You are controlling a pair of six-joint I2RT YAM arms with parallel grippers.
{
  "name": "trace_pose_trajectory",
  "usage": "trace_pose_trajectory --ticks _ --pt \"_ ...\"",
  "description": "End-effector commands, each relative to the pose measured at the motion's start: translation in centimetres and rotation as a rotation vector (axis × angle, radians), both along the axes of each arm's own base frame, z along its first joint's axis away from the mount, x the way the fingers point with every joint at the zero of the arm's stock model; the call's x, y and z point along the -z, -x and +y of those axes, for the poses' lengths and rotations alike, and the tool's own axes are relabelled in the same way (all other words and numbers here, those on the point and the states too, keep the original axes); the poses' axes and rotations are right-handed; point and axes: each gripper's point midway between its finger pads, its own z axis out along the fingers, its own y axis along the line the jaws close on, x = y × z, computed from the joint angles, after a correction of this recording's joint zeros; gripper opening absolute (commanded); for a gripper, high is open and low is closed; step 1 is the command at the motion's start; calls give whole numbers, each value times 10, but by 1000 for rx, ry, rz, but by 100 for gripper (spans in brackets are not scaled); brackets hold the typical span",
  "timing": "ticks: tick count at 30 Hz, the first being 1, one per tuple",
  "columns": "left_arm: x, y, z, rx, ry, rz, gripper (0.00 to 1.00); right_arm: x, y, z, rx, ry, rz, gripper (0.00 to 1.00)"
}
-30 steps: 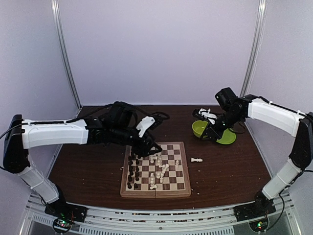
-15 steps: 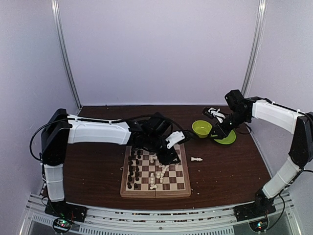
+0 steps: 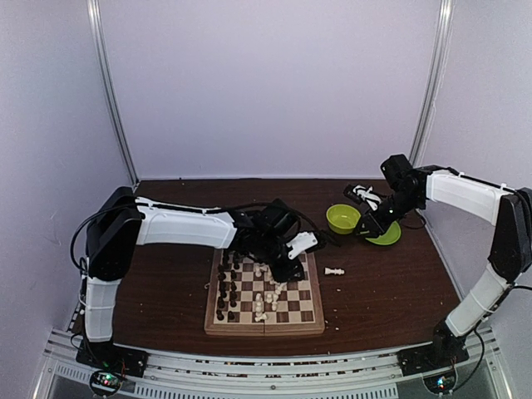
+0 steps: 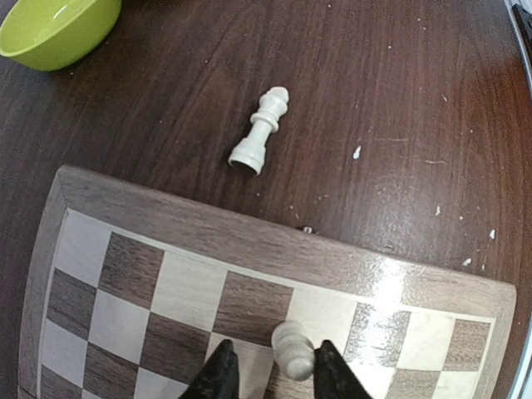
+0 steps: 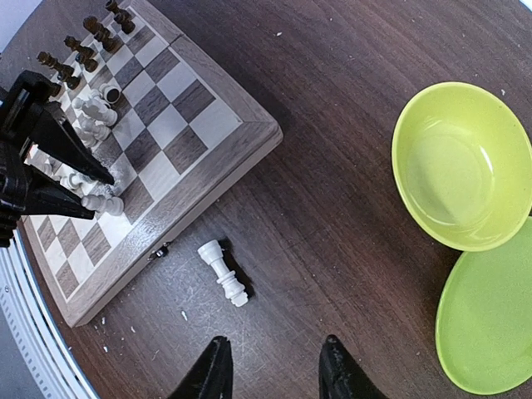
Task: Set up the chess pieces on the board
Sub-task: Move the bishop to f1.
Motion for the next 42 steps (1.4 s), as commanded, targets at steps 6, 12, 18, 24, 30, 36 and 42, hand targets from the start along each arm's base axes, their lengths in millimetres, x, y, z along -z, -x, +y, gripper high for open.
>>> trace_pose_trajectory --ticks 6,12,18,24,30,36,42 --pt "-10 -10 -14 11 29 -28 16 5 0 0 -7 -12 22 35" --pt "-14 -39 -16 -85 25 -85 13 9 1 0 -14 -12 40 32" --pt "-15 -53 -18 -119 43 -78 12 9 1 -1 -14 -14 43 32" --pt "-7 -50 -16 -114 34 -58 14 11 2 -1 -17 -14 51 32" --pt "-3 -49 -18 -111 39 -45 14 13 3 -1 -20 -15 64 32" --pt "-3 -47 -19 -107 47 -37 14 15 3 -1 -24 -15 72 32" --pt "-1 -45 -18 -100 42 -30 18 16 3 -1 -25 -15 77 32"
